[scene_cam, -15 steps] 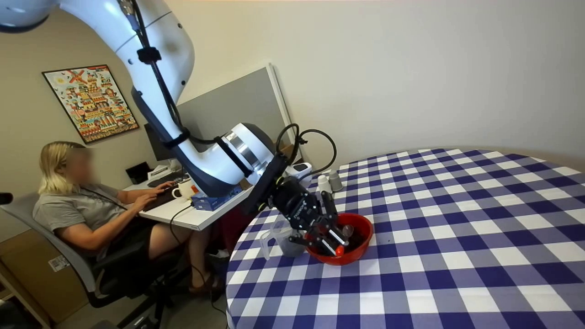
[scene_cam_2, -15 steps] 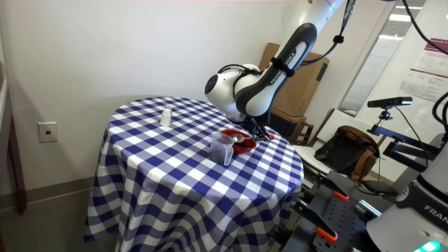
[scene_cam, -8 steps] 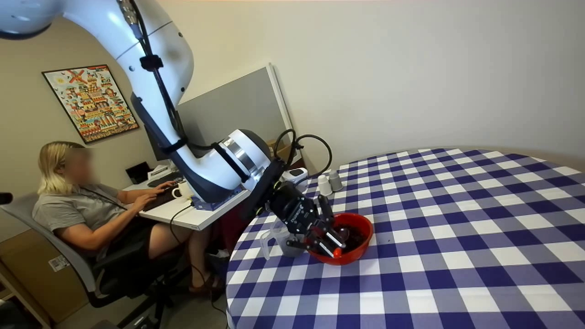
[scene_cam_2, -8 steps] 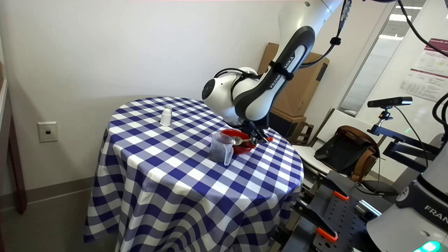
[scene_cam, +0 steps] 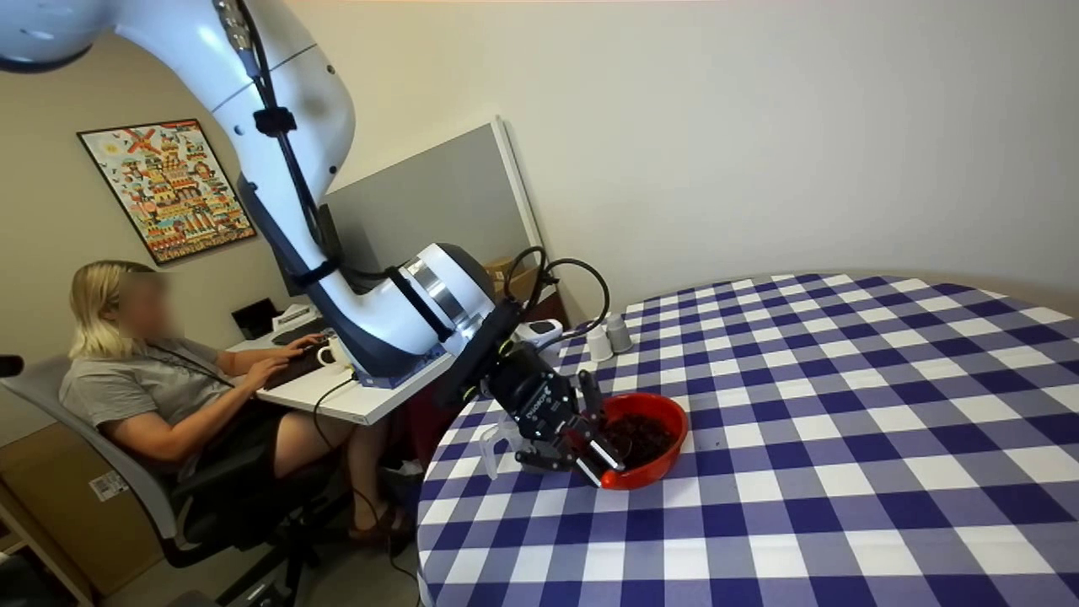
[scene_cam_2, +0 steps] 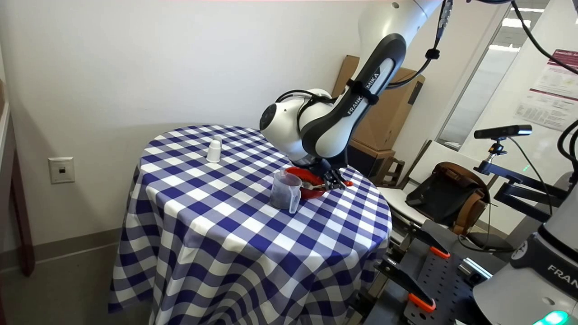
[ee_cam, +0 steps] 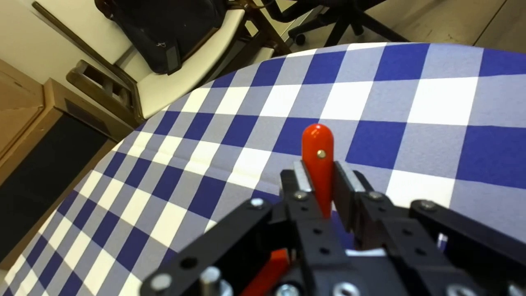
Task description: Pick up the spoon and scoop some of the objects from the red bowl and put them in the measuring cup, then put the spoon on the table
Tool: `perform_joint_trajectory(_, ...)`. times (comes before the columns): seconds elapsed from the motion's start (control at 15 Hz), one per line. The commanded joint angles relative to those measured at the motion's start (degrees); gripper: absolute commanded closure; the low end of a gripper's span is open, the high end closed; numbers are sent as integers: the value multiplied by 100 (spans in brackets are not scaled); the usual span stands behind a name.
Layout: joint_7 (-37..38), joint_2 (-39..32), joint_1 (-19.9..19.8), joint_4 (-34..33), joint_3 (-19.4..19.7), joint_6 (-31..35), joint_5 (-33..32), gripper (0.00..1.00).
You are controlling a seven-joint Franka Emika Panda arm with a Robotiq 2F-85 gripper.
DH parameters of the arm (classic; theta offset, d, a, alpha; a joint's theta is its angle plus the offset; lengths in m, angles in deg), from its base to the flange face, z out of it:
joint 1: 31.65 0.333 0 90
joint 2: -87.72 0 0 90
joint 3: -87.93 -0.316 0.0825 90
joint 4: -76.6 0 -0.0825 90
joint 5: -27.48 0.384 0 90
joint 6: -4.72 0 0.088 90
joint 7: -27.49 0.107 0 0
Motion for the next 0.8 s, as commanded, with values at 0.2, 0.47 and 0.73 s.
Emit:
perform_joint_trajectory(0.2, -686, 222, -139, 99, -105, -43, 617, 90)
perform_joint_trajectory(0.47, -1185, 288, -253, 4, -111, -76, 1206, 90)
perform_joint_trajectory(0.73, -1658, 345, -380, -125, -46, -103, 1771, 90)
